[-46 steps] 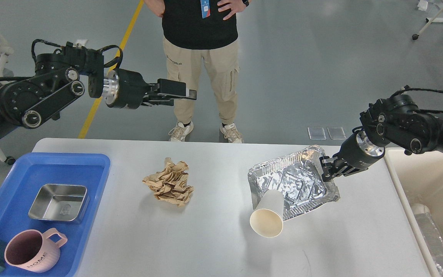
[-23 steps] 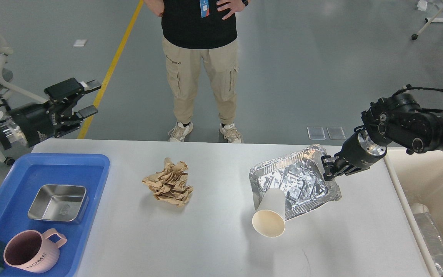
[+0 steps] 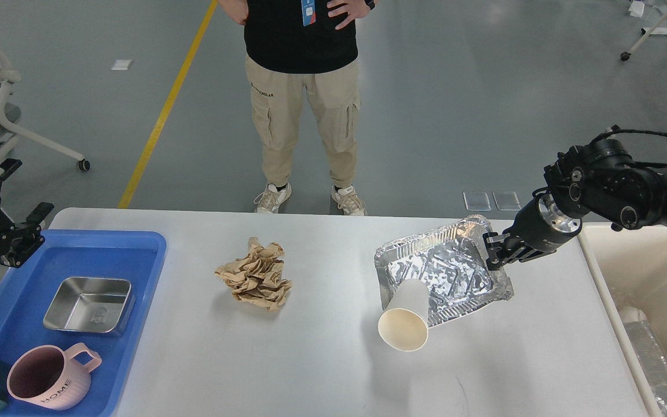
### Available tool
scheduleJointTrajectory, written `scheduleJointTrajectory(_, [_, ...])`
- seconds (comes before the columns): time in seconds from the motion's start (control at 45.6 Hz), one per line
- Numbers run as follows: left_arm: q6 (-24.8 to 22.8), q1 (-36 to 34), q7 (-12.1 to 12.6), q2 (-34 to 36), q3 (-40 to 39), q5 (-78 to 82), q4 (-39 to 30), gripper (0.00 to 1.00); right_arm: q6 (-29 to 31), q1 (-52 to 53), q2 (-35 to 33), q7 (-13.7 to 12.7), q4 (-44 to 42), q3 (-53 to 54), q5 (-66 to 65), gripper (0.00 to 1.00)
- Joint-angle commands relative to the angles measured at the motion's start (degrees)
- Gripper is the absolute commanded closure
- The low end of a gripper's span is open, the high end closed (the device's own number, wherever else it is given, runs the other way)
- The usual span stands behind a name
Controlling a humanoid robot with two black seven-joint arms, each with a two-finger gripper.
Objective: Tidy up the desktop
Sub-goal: 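Raise the left gripper away and retract it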
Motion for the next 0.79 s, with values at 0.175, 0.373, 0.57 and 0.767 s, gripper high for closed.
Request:
scheduleJointTrajectory(0.175, [7.2, 3.3, 8.1, 3.6, 1.5, -1.8, -6.2, 0.04, 0.0, -0.1, 0.3, -0.1, -0.1, 0.0, 0.0, 1.00])
scheduleJointTrajectory(0.373, [15.0, 3.5, 15.8, 12.4, 9.0, -1.9, -16.1, 0.04, 0.0, -0.2, 1.2, -0.1, -0.4, 0.0, 0.1, 1.00])
scheduleJointTrajectory(0.57, [24.7, 3.0, 19.2, 22.1, 17.0, -2.1, -27.7, 0.04, -0.1, -0.2, 1.6, -0.1, -0.5, 0.0, 0.1, 1.00])
scheduleJointTrajectory(0.767, [25.3, 3.0, 19.8, 30.2, 24.0, -1.6, -30.1, 0.04, -0.3, -0.4, 2.4, -0.1, -0.7, 0.0, 0.1, 1.00])
